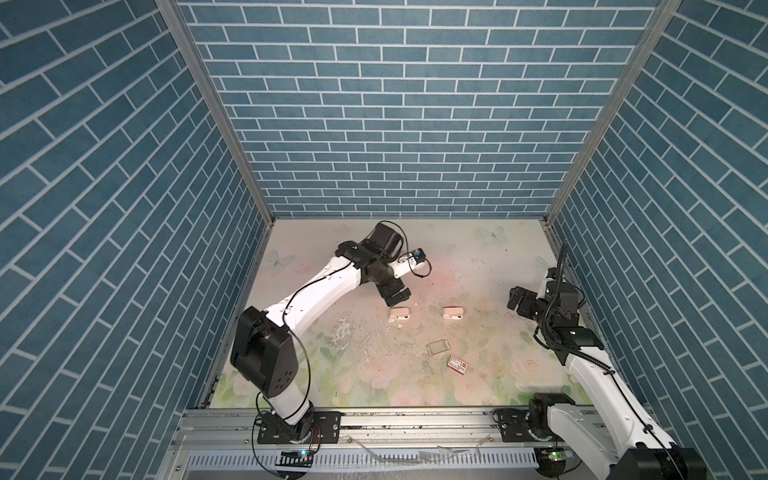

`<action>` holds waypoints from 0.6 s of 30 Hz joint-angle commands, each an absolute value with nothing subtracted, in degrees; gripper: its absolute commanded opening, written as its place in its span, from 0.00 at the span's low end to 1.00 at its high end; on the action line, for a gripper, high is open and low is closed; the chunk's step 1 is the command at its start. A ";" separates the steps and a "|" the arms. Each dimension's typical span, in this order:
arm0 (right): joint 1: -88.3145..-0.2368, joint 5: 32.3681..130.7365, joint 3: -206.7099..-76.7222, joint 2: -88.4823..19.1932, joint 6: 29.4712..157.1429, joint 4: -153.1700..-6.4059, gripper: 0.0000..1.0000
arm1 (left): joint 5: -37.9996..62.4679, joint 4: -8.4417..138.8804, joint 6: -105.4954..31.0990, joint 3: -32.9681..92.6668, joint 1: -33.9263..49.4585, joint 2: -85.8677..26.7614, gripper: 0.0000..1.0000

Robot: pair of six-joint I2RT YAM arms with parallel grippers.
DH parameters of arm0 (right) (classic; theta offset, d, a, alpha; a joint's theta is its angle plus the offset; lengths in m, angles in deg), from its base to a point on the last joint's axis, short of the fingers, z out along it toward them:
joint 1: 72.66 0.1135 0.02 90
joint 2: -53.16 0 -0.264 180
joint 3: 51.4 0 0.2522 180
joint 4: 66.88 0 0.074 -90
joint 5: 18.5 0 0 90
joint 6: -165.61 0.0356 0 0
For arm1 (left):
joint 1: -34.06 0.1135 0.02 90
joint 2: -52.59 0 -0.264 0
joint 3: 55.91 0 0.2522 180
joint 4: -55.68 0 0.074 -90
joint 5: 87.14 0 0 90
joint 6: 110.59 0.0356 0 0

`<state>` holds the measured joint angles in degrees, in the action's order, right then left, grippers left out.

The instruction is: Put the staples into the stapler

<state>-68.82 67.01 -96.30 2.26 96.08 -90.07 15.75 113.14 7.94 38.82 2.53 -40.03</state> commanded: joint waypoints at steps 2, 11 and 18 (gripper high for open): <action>-69.06 58.82 -94.25 3.00 87.39 -80.35 0.99 | 15.88 101.94 2.34 29.42 10.68 -34.34 1.00; -71.81 52.96 -82.13 2.85 81.47 -58.29 0.99 | 17.14 75.41 -6.74 6.30 28.30 -22.77 1.00; -72.79 55.42 -76.51 -9.86 83.96 -37.45 0.99 | 13.67 46.32 -8.84 -12.72 36.22 -19.16 1.00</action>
